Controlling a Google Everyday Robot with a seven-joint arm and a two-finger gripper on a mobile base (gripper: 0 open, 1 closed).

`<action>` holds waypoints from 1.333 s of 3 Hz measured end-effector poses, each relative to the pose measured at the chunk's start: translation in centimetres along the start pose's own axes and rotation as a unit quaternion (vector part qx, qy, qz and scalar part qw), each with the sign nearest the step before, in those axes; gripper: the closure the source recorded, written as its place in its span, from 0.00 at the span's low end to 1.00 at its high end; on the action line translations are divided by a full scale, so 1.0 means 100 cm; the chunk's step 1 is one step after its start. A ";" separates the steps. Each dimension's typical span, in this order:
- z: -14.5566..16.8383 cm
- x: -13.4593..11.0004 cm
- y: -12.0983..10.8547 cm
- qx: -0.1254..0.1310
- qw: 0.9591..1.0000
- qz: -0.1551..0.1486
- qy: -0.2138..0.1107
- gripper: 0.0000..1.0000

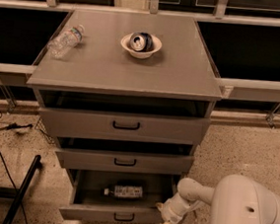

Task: Open bottom drawer

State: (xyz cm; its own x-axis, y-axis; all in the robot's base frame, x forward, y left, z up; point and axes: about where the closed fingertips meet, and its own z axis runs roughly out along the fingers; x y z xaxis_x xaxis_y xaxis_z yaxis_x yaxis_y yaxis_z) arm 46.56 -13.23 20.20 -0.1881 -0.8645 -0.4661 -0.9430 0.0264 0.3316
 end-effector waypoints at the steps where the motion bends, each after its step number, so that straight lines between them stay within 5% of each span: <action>1: 0.001 0.009 0.025 -0.019 1.000 0.013 0.001 0.00; 2: 0.002 0.017 0.049 -0.034 0.999 0.025 -0.001 0.00; 3: 0.008 0.010 0.041 0.008 0.999 -0.004 -0.041 0.00; 4: 0.005 -0.023 0.012 0.077 0.988 -0.068 -0.114 0.00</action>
Offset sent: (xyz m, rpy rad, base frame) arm -0.0743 -0.0217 0.0147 0.0018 0.1213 -0.0223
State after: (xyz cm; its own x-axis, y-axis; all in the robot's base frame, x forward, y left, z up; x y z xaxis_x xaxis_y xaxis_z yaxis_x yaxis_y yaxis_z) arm 45.74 -10.98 21.23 -0.0966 -0.7304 -0.6762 -0.9912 0.0090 0.1319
